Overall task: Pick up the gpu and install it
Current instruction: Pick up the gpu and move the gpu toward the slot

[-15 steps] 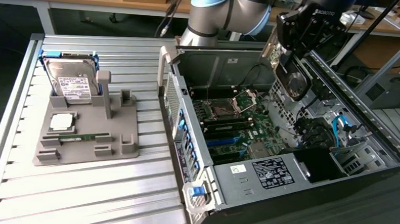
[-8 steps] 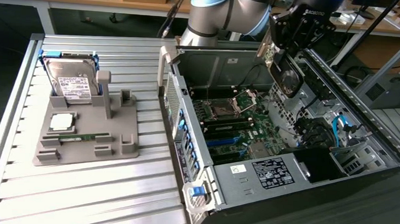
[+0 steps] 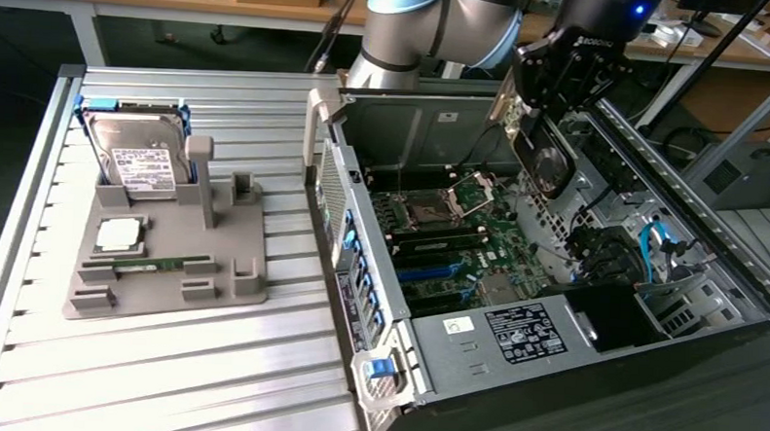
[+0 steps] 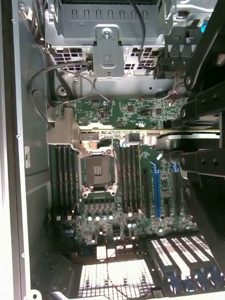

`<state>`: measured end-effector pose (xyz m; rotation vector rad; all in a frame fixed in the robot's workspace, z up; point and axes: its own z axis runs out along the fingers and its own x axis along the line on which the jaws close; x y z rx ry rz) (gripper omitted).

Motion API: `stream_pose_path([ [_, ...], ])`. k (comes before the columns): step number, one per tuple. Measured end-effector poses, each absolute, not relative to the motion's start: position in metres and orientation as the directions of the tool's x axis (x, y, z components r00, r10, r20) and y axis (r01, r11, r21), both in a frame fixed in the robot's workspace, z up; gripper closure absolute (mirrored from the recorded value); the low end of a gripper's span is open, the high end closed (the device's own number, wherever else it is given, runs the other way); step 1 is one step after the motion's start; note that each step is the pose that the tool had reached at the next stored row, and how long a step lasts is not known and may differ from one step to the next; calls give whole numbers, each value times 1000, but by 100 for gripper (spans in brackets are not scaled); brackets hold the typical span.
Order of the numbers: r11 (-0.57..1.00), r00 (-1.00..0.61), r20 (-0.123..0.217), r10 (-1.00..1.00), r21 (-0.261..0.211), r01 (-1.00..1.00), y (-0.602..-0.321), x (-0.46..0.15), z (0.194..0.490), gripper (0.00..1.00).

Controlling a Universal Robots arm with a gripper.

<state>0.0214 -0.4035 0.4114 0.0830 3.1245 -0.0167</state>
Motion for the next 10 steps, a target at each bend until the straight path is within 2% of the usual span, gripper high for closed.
stream_pose_path([
  [10, 999, -999, -16, 51, -10, 52, -404, 21, 403, 72],
])
